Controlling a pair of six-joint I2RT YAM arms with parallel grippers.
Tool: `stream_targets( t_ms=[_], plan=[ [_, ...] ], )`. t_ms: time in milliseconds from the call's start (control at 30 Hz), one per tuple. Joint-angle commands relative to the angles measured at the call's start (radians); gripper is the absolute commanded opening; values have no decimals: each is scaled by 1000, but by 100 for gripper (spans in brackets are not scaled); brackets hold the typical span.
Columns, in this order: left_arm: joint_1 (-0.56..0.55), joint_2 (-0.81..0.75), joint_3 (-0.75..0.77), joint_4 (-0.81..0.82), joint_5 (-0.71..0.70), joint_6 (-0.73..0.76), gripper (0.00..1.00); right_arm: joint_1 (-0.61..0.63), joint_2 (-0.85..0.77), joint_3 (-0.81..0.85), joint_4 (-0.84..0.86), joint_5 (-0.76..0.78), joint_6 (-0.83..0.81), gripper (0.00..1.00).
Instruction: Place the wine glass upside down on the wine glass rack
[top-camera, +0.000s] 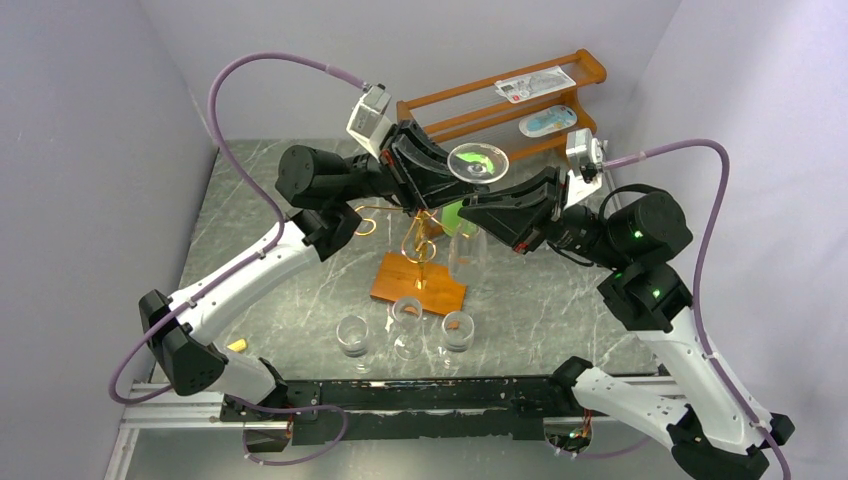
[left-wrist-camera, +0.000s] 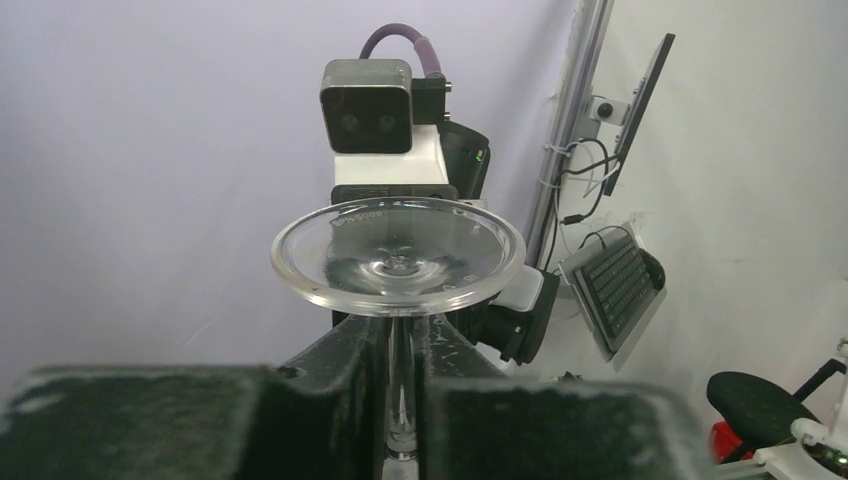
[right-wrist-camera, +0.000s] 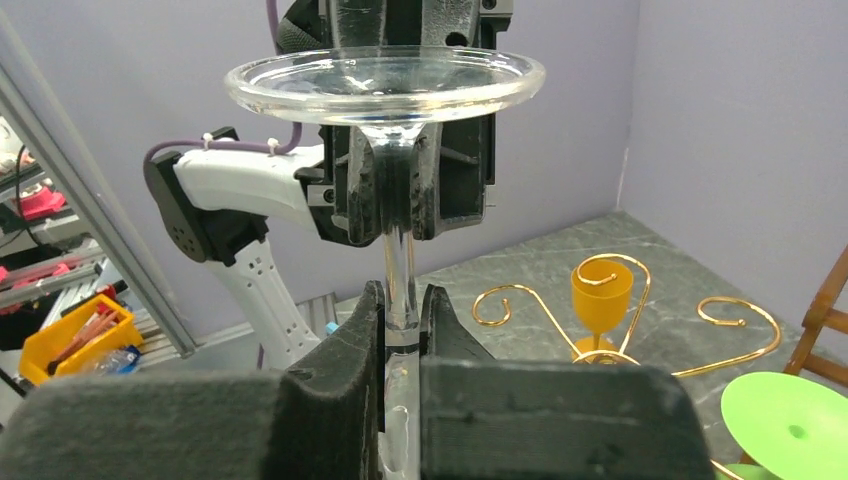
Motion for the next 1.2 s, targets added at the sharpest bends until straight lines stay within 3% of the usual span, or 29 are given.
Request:
stream_targets(
  t_ms=[0,300,500,733,900,1167],
  plan=[
    [-11,-38,-24,42,-4,14,18,-1,0,-14,-27,93,15,0],
    [-12,-129,-82,-165,-161,153,65,-1,-79,-38,-16,256,12,0],
    [-11,-208,-110,-263,-254,209,81,-1,-120,-4,-69,328,22,0],
    [-11,-327,-141,-474,-421,336,89,-1,-141,57,-244,442,-23,0],
    [-12,-412,-169,-704,-671,460,92,0,-166,14,-348,616,-128,0],
    [-11,-454,-174,-923,-951,578,91,0,-156,-125,-286,752,-191,0]
  ],
)
